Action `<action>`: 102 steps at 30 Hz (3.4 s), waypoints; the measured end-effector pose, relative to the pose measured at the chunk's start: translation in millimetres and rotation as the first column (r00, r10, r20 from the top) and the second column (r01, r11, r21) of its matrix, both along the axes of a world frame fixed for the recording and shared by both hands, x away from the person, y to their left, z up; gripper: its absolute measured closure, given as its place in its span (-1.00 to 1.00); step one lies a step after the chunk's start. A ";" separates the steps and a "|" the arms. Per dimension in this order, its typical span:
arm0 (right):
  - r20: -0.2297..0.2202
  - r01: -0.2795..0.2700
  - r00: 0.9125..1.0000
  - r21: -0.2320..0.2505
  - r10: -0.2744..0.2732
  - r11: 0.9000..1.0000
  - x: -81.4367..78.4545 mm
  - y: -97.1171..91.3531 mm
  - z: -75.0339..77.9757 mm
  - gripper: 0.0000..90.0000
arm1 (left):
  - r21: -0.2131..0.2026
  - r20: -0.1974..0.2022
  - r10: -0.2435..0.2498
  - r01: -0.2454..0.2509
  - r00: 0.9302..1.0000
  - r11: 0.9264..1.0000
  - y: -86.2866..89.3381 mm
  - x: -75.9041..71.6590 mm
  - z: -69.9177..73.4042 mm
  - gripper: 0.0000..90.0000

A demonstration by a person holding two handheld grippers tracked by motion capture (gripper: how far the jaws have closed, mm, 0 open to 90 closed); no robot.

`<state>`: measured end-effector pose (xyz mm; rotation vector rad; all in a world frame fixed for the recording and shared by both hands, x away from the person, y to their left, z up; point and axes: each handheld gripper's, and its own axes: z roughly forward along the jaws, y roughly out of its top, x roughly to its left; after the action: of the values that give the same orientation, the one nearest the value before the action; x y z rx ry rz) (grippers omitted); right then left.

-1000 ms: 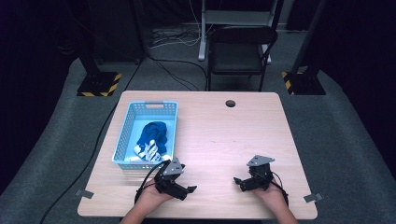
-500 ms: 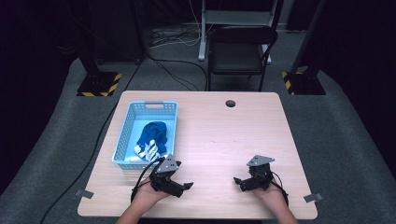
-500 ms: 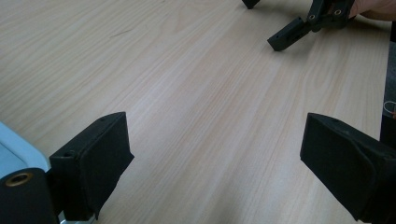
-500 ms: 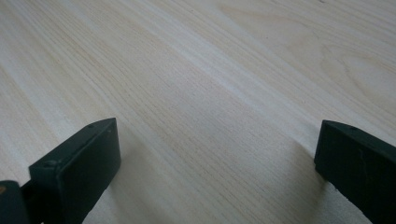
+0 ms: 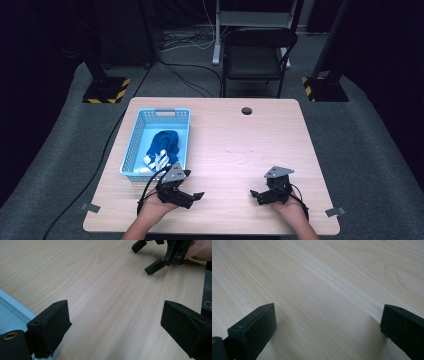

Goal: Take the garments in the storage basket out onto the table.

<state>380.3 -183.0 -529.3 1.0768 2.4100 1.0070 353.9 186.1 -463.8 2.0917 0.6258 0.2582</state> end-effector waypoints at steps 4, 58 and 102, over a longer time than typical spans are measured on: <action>0.000 0.000 1.000 0.000 0.000 1.000 0.0 0.0 0.0 -1.00 | -0.013 -0.002 0.005 -0.005 1.000 1.000 4.1 0.4 3.3 -0.82; 0.000 0.000 1.000 0.000 0.000 1.000 0.2 0.1 0.0 -1.00 | -0.066 0.015 0.193 -0.192 0.981 0.979 49.2 14.6 29.7 -0.82; 0.001 0.000 1.000 0.000 0.000 1.000 0.3 0.1 0.0 -1.00 | -0.022 -0.017 0.351 -0.351 0.936 0.936 74.3 59.3 37.6 -0.81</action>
<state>380.6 -182.9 -529.3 1.0759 2.4098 1.0070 413.2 260.4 -426.2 1.9492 1.0070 0.4359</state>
